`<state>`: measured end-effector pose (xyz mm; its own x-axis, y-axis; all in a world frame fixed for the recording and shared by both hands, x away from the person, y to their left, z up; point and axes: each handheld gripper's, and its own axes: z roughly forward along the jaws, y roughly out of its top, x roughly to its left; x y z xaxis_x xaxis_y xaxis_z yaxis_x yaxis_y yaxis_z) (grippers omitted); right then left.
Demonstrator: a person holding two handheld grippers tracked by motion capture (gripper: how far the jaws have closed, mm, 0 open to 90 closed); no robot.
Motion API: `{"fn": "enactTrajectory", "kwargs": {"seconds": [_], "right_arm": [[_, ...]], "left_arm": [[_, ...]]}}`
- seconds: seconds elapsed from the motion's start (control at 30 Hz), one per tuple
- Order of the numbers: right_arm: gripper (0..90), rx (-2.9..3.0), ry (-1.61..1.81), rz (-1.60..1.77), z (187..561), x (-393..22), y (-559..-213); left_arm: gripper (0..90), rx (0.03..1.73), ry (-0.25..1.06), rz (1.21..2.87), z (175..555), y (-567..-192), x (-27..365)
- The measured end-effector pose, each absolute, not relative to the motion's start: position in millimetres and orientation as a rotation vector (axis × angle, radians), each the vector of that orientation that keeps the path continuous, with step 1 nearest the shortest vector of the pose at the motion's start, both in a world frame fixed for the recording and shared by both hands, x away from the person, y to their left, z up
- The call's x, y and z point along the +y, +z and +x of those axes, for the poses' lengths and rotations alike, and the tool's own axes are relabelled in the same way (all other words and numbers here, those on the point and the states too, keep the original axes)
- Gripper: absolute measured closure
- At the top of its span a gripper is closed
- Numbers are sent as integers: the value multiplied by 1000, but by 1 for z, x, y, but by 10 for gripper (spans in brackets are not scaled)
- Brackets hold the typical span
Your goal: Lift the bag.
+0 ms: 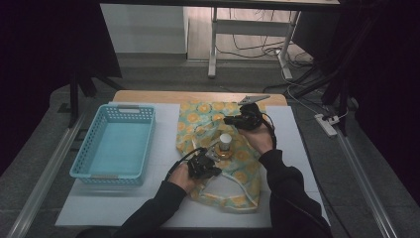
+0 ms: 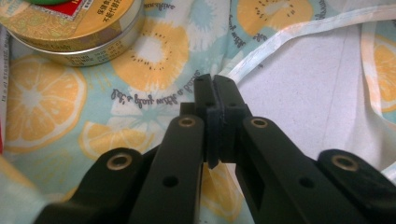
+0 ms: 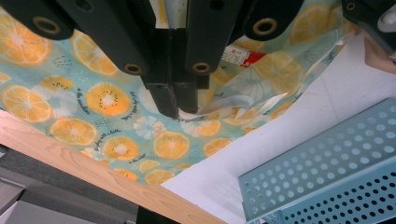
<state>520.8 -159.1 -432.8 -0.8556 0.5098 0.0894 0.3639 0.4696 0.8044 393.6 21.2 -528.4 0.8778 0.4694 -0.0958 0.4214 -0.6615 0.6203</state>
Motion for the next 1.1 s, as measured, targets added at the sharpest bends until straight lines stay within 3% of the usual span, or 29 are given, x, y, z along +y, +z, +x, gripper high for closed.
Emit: {"fn": "enactTrajectory", "kwargs": {"seconds": [0.33, 1.1], "right_arm": [[900, 2547, 1337, 768, 522, -160, -432], [900, 2551, 1390, 722, 513, -160, -406]], "left_arm": [[900, 787, -16, 2336, 397, -525, 22], [900, 771, -51, 2156, 403, -469, 48]]}}
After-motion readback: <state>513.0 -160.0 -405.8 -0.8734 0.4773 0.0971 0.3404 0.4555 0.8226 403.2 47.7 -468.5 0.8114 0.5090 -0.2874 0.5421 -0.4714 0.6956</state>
